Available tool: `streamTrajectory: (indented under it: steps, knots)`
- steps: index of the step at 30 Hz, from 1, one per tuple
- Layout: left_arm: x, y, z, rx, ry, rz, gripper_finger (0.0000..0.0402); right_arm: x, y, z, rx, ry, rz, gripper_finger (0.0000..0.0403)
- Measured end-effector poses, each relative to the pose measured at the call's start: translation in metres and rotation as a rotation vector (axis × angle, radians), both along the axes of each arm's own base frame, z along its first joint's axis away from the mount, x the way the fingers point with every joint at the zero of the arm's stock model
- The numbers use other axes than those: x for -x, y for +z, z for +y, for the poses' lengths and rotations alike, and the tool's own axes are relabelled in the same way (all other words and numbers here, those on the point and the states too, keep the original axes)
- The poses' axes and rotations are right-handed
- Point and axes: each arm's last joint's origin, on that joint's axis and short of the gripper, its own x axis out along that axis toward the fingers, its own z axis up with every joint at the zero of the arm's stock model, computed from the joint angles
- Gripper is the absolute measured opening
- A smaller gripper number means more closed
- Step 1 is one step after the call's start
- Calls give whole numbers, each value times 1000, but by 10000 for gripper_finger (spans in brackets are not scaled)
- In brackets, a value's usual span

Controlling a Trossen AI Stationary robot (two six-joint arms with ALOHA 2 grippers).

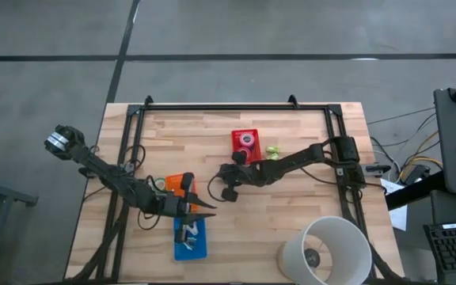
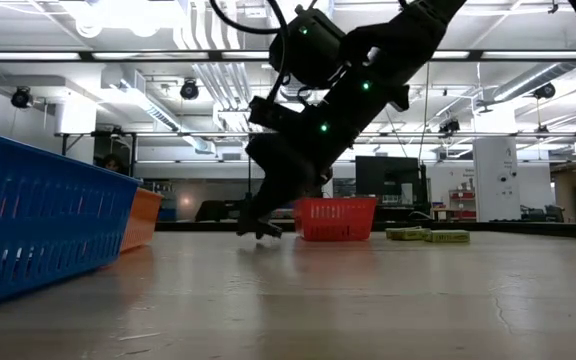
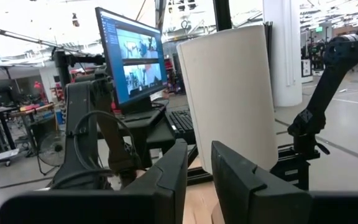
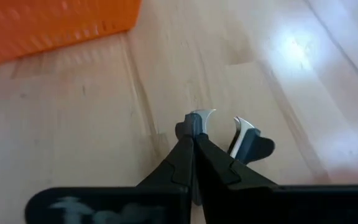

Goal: Pick and place Stapler, Stapler remover, tape
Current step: Put the black staple remover into the blue bin

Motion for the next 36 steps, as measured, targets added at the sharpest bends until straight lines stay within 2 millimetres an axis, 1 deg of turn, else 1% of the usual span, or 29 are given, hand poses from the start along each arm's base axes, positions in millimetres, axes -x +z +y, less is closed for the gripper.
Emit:
streamTrajectory:
  steps: [7, 10, 15, 19, 27, 32, 36]
  knots:
    - [0, -2, 0, -15, 7, 13, 76, 5, 19, 5, 10, 24, -17, 8]
    - [0, -2, 0, -16, 11, 16, 76, 8, 33, 11, 15, 40, -48, 8]
    - [0, -2, 0, -16, 15, 17, 76, 19, 58, 23, 20, 72, -105, 8]
    - [0, -3, 0, -20, 19, 23, 76, 32, 77, 31, 58, 68, -151, 8]
    - [-1, -4, 1, -51, 31, 29, 76, 65, 110, 44, 136, 29, -252, 8]
    - [-1, -5, 1, -73, 61, 39, 76, 83, 122, 54, 211, 21, -301, 8]
    - [-2, -8, 4, -104, 146, 78, 76, 90, 129, 63, 265, 42, -352, 8]
